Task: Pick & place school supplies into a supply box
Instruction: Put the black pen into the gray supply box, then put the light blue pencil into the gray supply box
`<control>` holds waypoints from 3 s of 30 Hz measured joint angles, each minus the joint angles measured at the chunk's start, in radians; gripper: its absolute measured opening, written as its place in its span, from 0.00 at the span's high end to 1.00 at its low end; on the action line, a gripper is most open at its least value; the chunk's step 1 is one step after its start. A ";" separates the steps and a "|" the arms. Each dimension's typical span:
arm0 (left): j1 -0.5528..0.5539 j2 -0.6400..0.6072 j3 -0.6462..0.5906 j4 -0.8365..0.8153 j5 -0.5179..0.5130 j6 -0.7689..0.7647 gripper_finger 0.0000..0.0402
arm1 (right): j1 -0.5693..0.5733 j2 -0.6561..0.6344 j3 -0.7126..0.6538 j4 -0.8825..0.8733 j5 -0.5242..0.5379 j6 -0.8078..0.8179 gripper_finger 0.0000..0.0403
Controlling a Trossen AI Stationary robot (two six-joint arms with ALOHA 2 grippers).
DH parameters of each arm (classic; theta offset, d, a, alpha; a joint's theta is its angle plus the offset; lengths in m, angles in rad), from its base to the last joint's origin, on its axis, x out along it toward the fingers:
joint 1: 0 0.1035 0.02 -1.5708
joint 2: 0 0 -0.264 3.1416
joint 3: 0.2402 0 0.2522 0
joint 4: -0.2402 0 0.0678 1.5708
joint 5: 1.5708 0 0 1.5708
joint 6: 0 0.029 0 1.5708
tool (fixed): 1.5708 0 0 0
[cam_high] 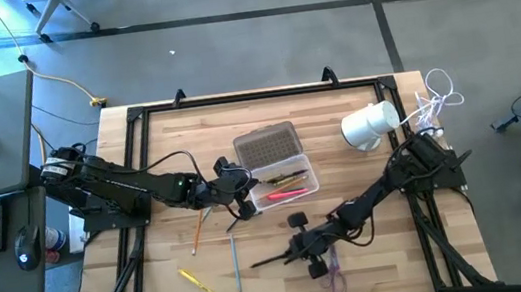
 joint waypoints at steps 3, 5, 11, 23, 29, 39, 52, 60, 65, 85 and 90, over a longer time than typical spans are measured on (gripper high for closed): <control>0.000 0.000 0.000 0.000 0.001 0.000 0.88 | -0.003 -0.032 -0.002 -0.024 0.013 -0.023 0.98; 0.000 0.000 0.000 0.000 0.001 0.000 0.88 | -0.011 -0.067 -0.003 -0.075 0.013 -0.046 0.98; 0.000 0.000 0.000 0.000 0.001 0.000 0.88 | -0.055 -0.202 -0.004 -0.300 0.093 -0.048 0.99; 0.000 0.000 0.000 0.000 0.001 0.000 0.88 | -0.222 -0.449 -0.001 -0.613 0.425 -0.153 0.98; 0.000 0.000 0.000 0.000 0.006 0.000 0.88 | -0.344 -0.399 -0.026 -0.624 0.091 -0.153 0.98; 0.000 0.000 0.000 0.000 0.006 0.000 0.88 | -0.365 -0.342 -0.033 -0.551 0.225 -0.243 0.79; 0.000 0.000 0.000 -0.007 0.006 0.000 0.88 | -0.218 -0.386 -0.032 -0.436 -0.048 -0.288 0.64; 0.000 0.000 0.000 -0.007 0.006 0.000 0.88 | -0.018 -0.392 -0.031 -0.425 -0.098 -0.263 0.65; 0.000 0.000 0.000 -0.004 0.006 -0.001 0.88 | 0.095 -0.383 -0.031 -0.425 -0.044 -0.086 0.64; 0.002 0.000 0.000 -0.198 0.146 0.050 0.88 | 0.107 -0.383 -0.031 -0.318 0.255 -0.021 0.65; 0.003 0.000 0.000 -0.366 0.098 -0.104 0.88 | 0.067 -0.383 -0.031 -0.311 0.256 -0.021 0.65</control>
